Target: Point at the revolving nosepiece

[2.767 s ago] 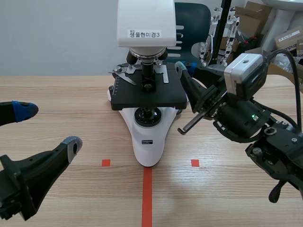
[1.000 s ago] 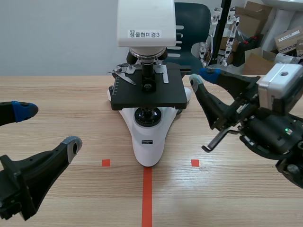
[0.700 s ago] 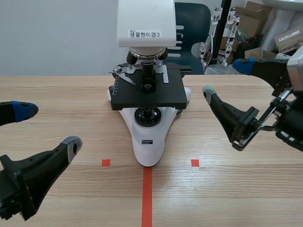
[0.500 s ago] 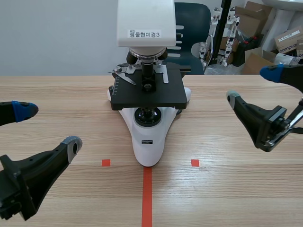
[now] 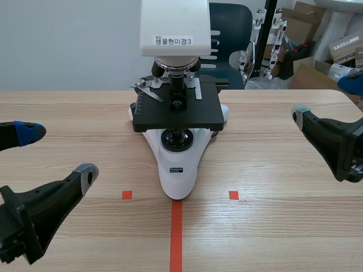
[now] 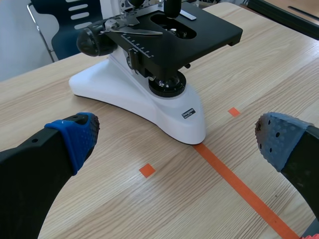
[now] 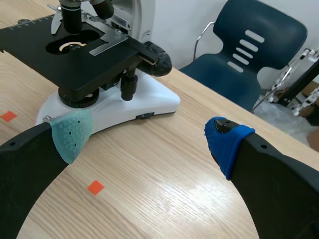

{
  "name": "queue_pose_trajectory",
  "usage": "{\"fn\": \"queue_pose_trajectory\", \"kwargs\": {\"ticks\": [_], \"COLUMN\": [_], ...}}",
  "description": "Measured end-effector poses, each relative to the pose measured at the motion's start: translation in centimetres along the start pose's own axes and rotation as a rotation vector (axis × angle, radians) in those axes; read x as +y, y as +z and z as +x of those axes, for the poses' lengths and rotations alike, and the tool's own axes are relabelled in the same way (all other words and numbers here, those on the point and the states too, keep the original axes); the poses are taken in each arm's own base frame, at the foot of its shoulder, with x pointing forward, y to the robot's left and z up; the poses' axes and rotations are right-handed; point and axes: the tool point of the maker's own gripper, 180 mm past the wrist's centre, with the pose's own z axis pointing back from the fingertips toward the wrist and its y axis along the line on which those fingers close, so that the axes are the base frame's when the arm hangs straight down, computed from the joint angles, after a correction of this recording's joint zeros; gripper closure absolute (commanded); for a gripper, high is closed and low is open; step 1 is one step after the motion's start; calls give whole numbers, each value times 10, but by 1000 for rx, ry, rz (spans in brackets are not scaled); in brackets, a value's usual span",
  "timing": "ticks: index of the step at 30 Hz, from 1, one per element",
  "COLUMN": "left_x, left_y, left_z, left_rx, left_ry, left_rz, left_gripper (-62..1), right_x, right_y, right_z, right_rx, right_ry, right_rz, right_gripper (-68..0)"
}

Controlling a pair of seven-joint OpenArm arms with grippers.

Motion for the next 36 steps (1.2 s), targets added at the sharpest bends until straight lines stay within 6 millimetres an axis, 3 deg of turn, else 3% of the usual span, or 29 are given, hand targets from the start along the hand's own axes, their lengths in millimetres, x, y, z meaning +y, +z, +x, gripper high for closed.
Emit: {"fn": "queue_pose_trajectory", "kwargs": {"ticks": [2,9,36], "left_x": [0,0,0], "left_y": [0,0,0], "left_z": [0,0,0], "left_rx": [0,0,0], "left_ry": [0,0,0], "left_rz": [0,0,0], "left_gripper": [-623,-623,-623], "right_x": [4,15,19], "right_y": [0,3,5], "right_z": [0,-24,-22], "right_rx": [8,169,164], "right_ry": [-15,-56,-76], "right_rz": [0,-11,-19], "right_gripper": [-679,-679,-679]}}
